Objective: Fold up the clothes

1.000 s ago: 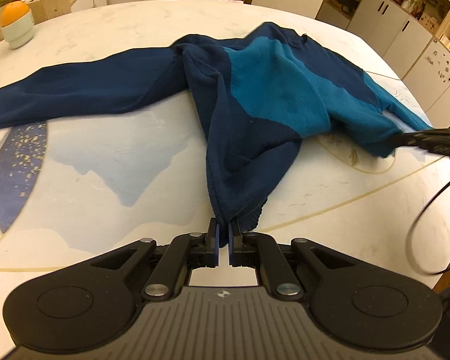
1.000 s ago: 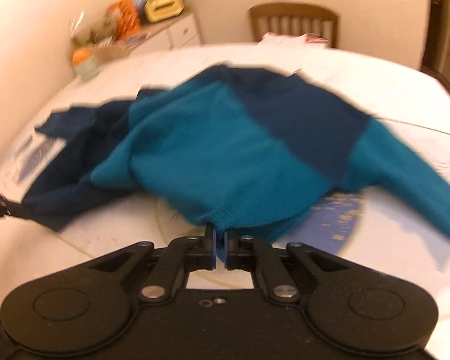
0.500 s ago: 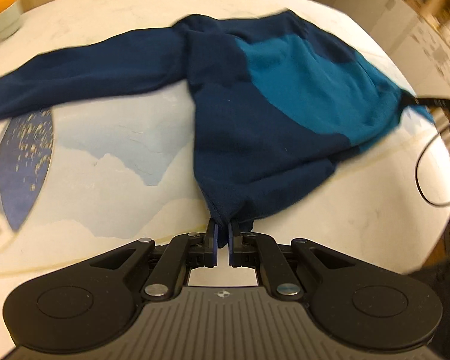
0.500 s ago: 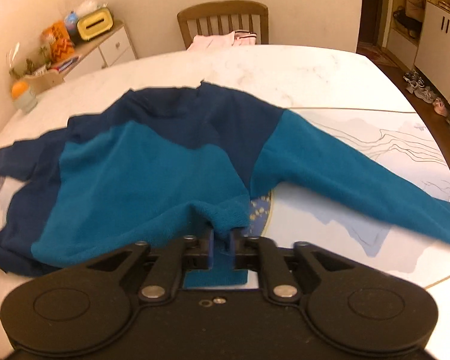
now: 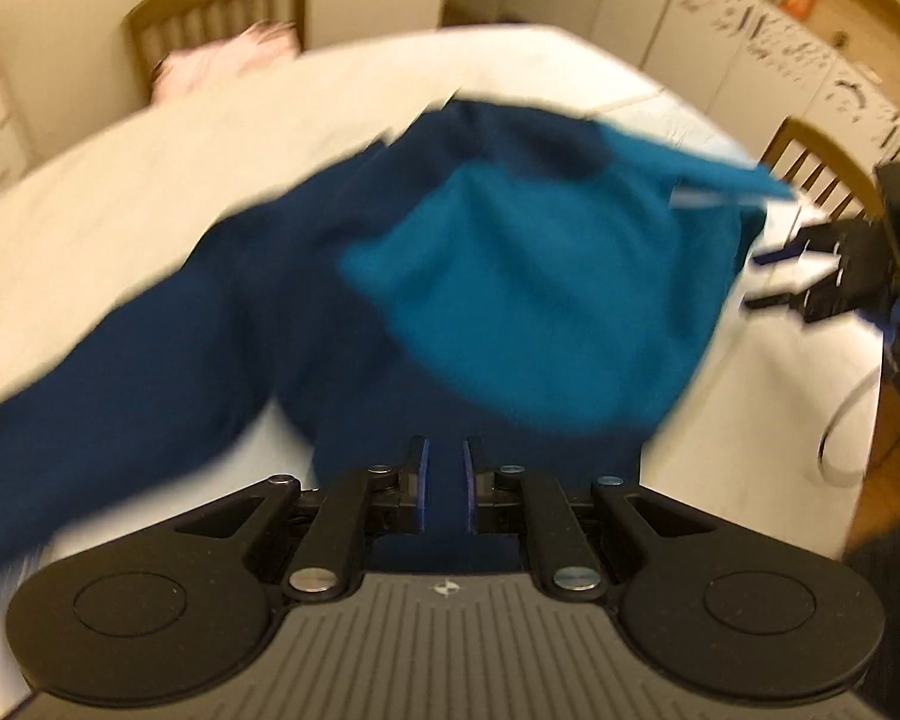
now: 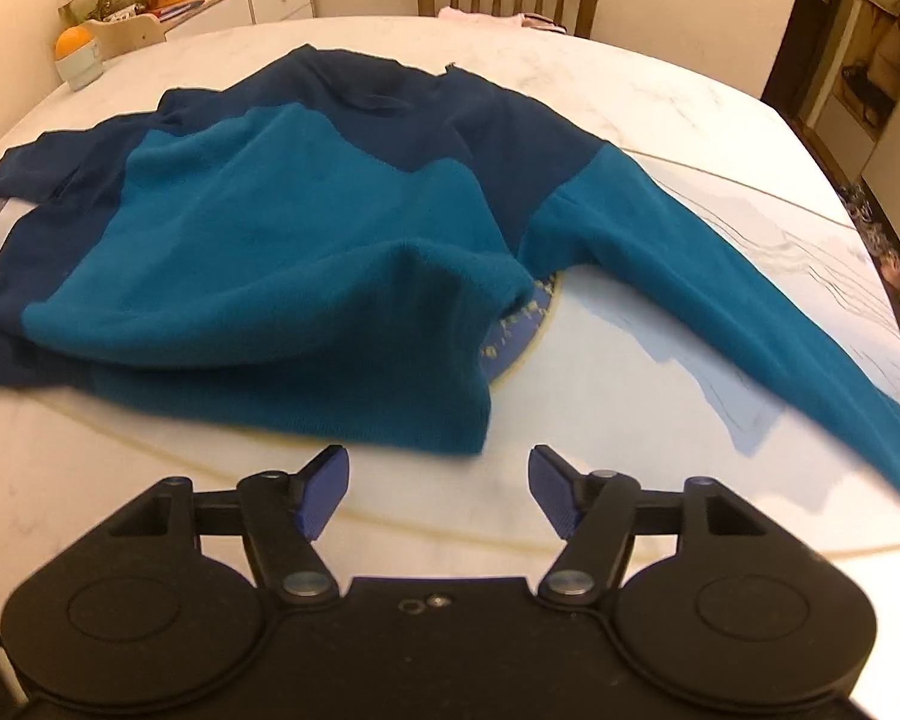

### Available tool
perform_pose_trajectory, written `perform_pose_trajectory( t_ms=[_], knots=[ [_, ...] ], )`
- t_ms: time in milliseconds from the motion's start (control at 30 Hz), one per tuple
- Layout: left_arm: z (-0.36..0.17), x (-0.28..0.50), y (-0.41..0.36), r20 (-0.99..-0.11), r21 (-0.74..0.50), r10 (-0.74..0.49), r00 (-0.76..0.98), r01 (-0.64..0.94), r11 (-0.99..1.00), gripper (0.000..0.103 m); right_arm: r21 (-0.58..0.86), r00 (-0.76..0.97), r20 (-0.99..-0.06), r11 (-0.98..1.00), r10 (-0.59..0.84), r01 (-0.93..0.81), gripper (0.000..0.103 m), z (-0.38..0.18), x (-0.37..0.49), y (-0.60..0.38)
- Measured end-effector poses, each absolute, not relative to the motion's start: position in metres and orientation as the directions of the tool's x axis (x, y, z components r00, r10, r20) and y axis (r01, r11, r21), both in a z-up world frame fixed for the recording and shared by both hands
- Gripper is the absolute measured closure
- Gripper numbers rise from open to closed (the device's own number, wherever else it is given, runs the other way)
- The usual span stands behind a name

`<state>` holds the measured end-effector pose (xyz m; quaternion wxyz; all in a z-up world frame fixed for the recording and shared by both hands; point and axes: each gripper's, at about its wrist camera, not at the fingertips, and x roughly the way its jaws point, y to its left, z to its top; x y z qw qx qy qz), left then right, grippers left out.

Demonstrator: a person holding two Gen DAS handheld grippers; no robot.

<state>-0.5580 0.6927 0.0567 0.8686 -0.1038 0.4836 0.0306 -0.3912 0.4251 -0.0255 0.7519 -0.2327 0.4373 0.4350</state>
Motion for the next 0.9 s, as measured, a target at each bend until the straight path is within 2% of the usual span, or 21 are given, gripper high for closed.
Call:
perform_pose_trajectory(
  t_ms=[100, 200, 267, 300, 333, 400, 500, 667, 900],
  knots=[
    [0.041, -0.513, 0.698, -0.828, -0.194, -0.073, 0.555, -0.162, 0.968, 0.093, 0.035, 0.228, -0.848, 0.480, 0.479, -0.877, 0.000, -0.030, -0.392, 0.431],
    [0.023, -0.483, 0.700, -0.832, -0.178, -0.045, 0.553, -0.189, 0.966, 0.093, 0.054, 0.200, -0.843, 0.448, 0.500, -0.893, 0.000, -0.027, -0.395, 0.432],
    [0.014, -0.473, 0.699, -0.835, -0.170, -0.034, 0.550, -0.200, 0.965, 0.086, 0.091, 0.172, -0.839, 0.445, 0.516, -0.891, 0.000, -0.021, -0.396, 0.431],
    [0.011, -0.471, 0.699, -0.837, -0.165, -0.031, 0.546, -0.198, 0.966, 0.073, 0.110, 0.158, -0.837, 0.444, 0.524, -0.889, 0.000, -0.018, -0.397, 0.430],
    [0.008, -0.469, 0.698, -0.839, -0.160, -0.028, 0.543, -0.196, 0.968, 0.053, 0.133, 0.140, -0.833, 0.439, 0.535, -0.888, 0.000, -0.014, -0.397, 0.429],
    [0.004, -0.466, 0.697, -0.840, -0.141, -0.021, 0.543, -0.180, 0.974, 0.038, 0.201, 0.080, -0.815, 0.409, 0.574, -0.890, 0.000, 0.002, -0.399, 0.424],
    [-0.004, -0.459, 0.697, -0.852, -0.091, 0.016, 0.524, -0.178, 0.980, 0.038, 0.322, -0.006, -0.757, 0.365, 0.653, -0.874, 0.000, 0.032, -0.391, 0.419],
    [-0.016, -0.461, 0.703, -0.864, -0.064, 0.034, 0.503, -0.176, 0.982, 0.035, 0.384, 0.022, -0.662, 0.365, 0.749, -0.848, 0.000, 0.070, -0.341, 0.443],
    [-0.018, -0.456, 0.699, -0.873, -0.025, 0.064, 0.483, -0.176, 0.984, 0.034, 0.263, 0.061, -0.783, 0.419, 0.619, -0.869, 0.000, 0.013, -0.291, 0.530]
  ],
)
